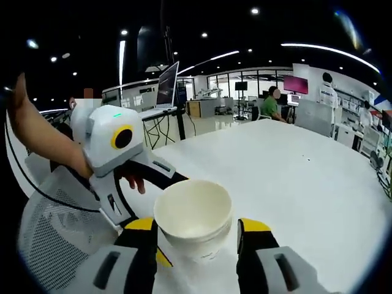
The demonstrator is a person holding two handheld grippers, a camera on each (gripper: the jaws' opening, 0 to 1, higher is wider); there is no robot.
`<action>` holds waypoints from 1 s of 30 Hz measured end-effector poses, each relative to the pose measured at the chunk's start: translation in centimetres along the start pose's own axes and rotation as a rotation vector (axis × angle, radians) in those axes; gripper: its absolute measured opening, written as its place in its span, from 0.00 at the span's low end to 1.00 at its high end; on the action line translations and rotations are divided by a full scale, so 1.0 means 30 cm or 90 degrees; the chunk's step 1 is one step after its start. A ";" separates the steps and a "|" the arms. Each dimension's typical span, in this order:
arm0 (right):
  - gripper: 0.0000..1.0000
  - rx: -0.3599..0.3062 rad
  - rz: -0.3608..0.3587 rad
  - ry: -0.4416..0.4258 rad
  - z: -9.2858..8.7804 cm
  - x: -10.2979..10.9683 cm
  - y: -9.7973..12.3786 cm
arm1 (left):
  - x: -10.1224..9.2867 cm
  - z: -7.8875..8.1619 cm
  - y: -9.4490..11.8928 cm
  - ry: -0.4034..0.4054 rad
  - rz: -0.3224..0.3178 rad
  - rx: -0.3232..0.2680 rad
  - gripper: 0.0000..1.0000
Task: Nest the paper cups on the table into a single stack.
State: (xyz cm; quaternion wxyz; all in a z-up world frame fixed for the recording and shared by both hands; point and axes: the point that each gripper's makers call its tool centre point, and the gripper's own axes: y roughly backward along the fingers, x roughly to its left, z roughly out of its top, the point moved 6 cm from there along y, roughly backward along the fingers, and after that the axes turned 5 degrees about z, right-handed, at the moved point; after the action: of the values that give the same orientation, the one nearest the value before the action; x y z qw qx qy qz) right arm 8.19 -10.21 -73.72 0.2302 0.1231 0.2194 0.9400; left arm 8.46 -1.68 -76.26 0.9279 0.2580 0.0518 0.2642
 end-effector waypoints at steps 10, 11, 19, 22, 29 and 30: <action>0.47 0.002 0.002 -0.003 0.004 0.009 -0.015 | -0.007 0.013 -0.015 -0.011 -0.005 0.004 0.55; 0.46 0.001 0.002 -0.004 0.003 0.008 -0.014 | -0.006 0.012 -0.014 -0.012 -0.005 0.003 0.54; 0.46 -0.003 0.005 -0.006 0.011 0.007 -0.013 | 0.001 0.017 -0.005 -0.029 0.001 0.003 0.49; 0.46 -0.003 0.005 -0.004 0.016 0.006 -0.013 | 0.003 0.020 -0.004 -0.031 0.001 0.003 0.48; 0.46 -0.008 0.005 -0.007 0.031 -0.003 -0.010 | 0.018 0.035 -0.002 -0.045 0.006 -0.003 0.48; 0.46 -0.009 0.005 -0.007 0.032 -0.004 -0.010 | 0.020 0.037 -0.003 -0.046 0.006 -0.003 0.48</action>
State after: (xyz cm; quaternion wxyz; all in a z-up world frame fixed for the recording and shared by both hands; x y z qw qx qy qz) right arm 8.73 -9.69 -73.03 0.2286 0.1274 0.2111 0.9418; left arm 9.27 -1.93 -75.32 0.9284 0.2655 0.0163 0.2593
